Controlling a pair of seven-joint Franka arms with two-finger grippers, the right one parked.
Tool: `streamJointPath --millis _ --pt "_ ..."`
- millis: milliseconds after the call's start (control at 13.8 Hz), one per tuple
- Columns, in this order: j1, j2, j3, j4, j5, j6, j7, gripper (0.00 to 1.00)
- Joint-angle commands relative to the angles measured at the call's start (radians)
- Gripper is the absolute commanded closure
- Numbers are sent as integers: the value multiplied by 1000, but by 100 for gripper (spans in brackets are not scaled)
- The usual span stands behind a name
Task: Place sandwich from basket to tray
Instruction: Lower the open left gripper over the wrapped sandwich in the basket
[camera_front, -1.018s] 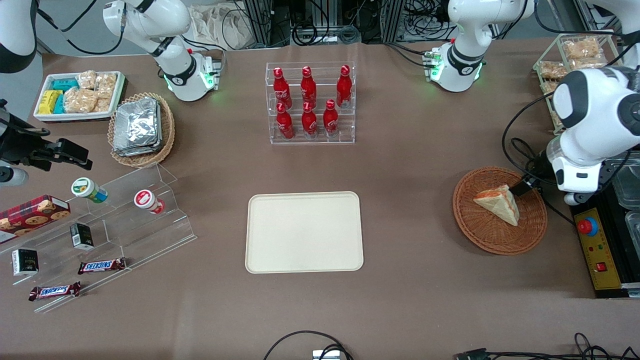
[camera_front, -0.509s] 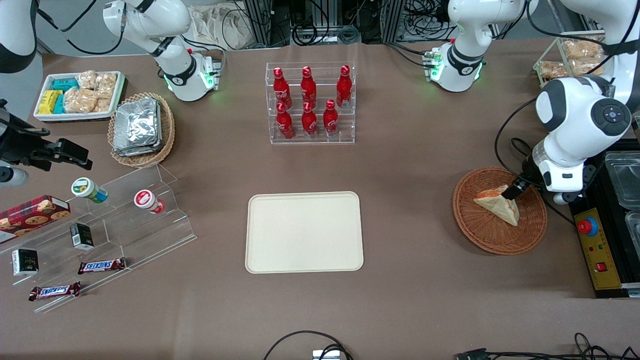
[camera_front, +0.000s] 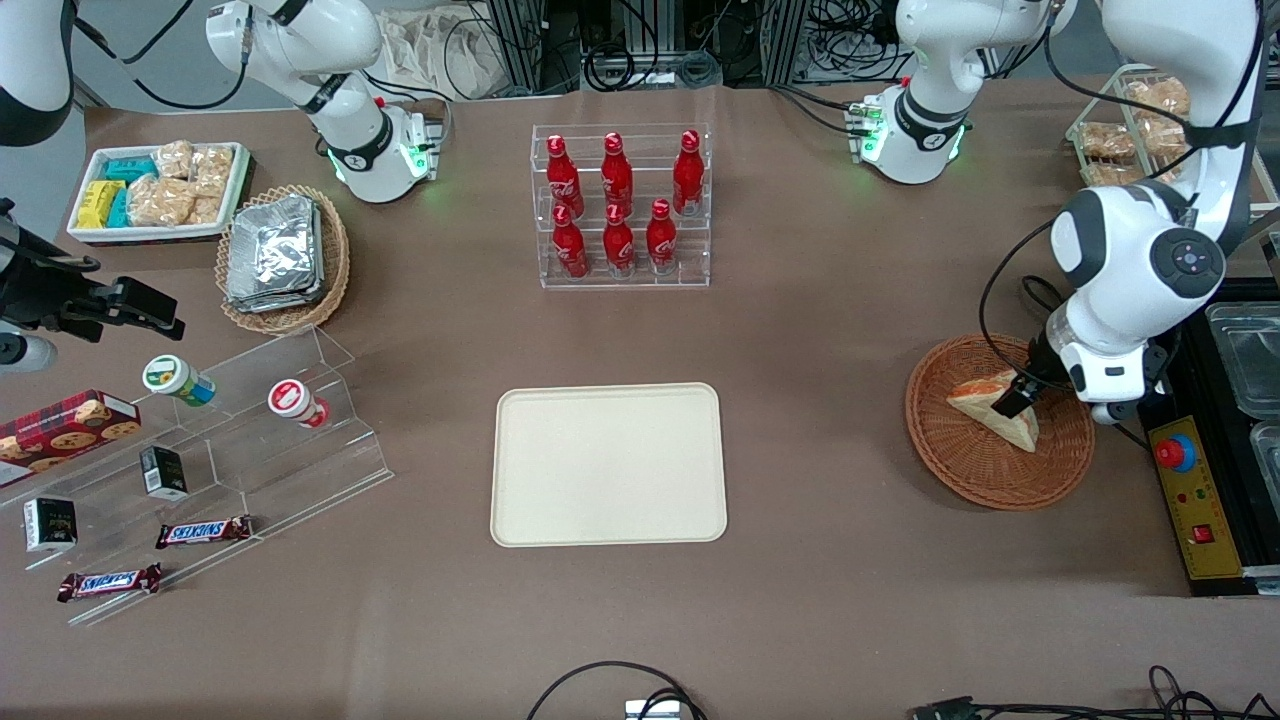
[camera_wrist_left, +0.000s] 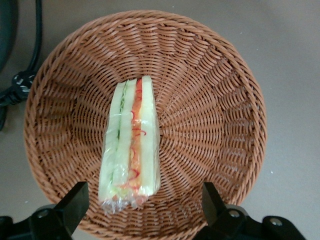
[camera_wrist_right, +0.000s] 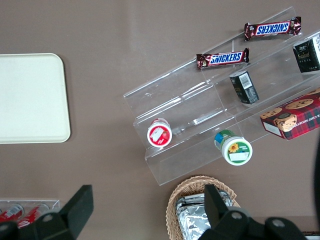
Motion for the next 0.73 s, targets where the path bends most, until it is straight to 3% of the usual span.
streamJointPath --millis 0,655 --pt "1 27 23 -23 13 69 -26 0" --pt "1 96 25 -78 11 206 -64 0"
